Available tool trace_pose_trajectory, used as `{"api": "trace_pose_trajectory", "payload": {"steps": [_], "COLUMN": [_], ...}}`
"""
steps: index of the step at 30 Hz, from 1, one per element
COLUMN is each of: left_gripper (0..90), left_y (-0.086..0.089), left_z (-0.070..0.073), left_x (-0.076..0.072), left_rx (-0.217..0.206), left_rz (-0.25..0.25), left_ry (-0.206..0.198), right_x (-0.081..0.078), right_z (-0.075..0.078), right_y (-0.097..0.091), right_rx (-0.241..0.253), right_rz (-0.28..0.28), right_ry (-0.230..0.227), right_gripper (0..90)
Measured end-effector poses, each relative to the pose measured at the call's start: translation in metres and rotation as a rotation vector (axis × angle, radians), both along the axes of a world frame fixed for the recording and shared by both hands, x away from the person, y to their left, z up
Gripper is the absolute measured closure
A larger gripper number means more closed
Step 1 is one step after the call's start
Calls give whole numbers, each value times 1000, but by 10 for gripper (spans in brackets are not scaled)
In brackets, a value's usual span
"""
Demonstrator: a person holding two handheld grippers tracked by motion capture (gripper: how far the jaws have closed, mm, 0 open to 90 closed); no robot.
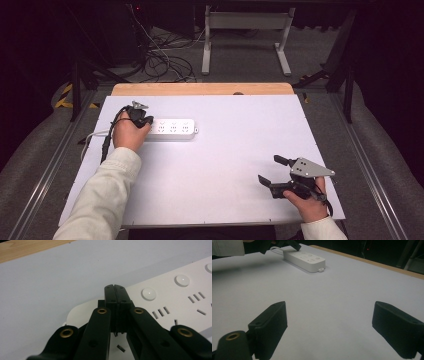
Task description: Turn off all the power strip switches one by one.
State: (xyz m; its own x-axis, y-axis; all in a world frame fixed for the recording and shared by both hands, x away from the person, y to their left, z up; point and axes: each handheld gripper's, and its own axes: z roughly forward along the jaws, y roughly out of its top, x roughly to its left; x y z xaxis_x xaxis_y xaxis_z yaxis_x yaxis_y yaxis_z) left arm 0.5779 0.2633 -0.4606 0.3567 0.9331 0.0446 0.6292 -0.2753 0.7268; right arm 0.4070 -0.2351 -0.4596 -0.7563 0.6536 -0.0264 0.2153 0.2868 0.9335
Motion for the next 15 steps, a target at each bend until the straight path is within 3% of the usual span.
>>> {"api": "trace_pose_trajectory", "payload": {"steps": [5,11,15], "left_gripper": [900,900,900], "left_y": [-2,0,-3], "left_z": [1,0,1], "left_x": [-1,-1,-1], "left_rx": [15,-13,27], "left_rz": [9,13,13], "left_ry": [4,9,2], "right_x": [-1,-2,-2], "right_z": [1,1,1], "right_y": [0,-1,-1], "right_rx": [2,5,5], "right_rz": [0,1,2], "right_ry": [-5,-4,-4], "right_gripper": [135,135,135]}}
